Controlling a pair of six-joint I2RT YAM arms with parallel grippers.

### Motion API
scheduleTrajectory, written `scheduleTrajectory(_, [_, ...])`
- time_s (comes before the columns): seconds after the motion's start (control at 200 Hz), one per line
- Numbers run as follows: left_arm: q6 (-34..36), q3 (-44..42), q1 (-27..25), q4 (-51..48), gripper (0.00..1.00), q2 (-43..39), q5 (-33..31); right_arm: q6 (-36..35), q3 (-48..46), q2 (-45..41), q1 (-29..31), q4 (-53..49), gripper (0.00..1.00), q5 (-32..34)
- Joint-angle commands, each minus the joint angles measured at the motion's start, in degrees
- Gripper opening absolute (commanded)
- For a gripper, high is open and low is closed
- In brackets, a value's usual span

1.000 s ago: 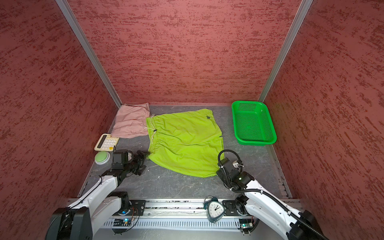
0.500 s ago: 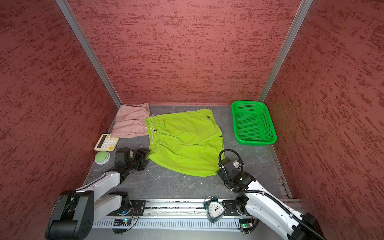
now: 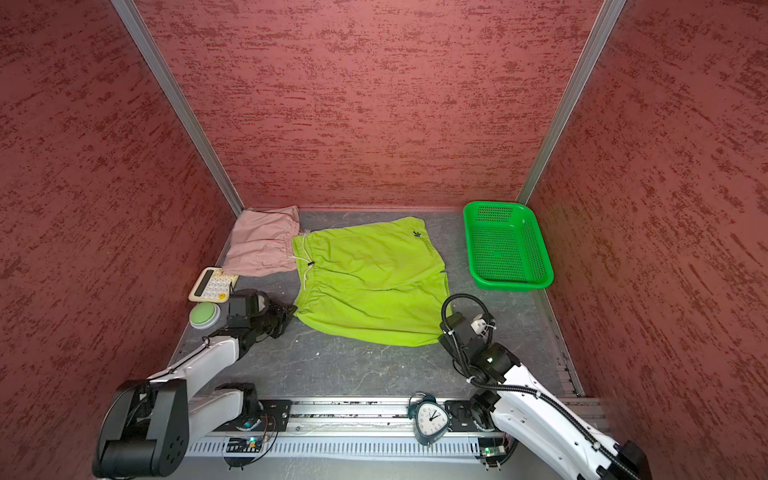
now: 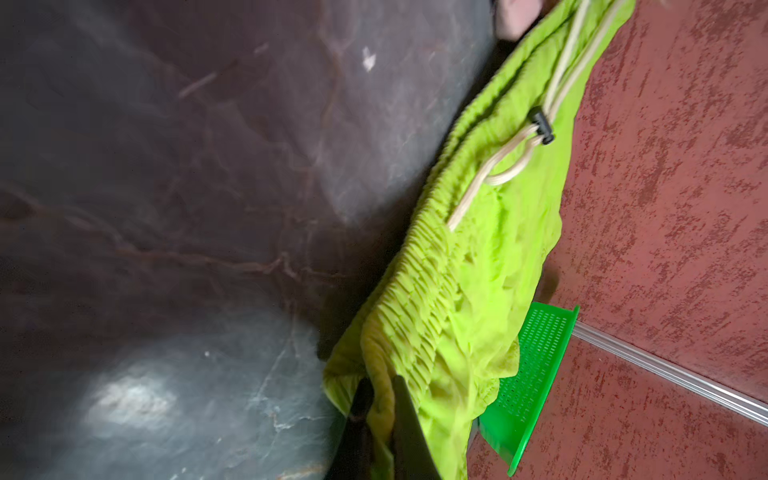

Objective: Fold and stack the shorts

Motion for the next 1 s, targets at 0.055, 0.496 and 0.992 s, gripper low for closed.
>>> scheduleTrajectory(0.055, [19.98, 14.92, 0.46, -22.89, 0.09, 0.02, 0.58, -6.00, 7.75, -0.13, 0.31, -9.30, 0.00, 10.95])
scheduleTrajectory(0.496, [38.50, 40.74, -4.42, -57.01, 0.10, 2.00, -8.64, -22.08, 31.49, 5.05, 0.25, -22.59, 0.00, 19.83])
scheduleTrajectory(0.992, [45.43, 50.85, -4.97, -68.44, 0.13, 7.52, -10.31, -49.27, 47.54, 23.54, -4.09, -14.73, 0.00, 12.43])
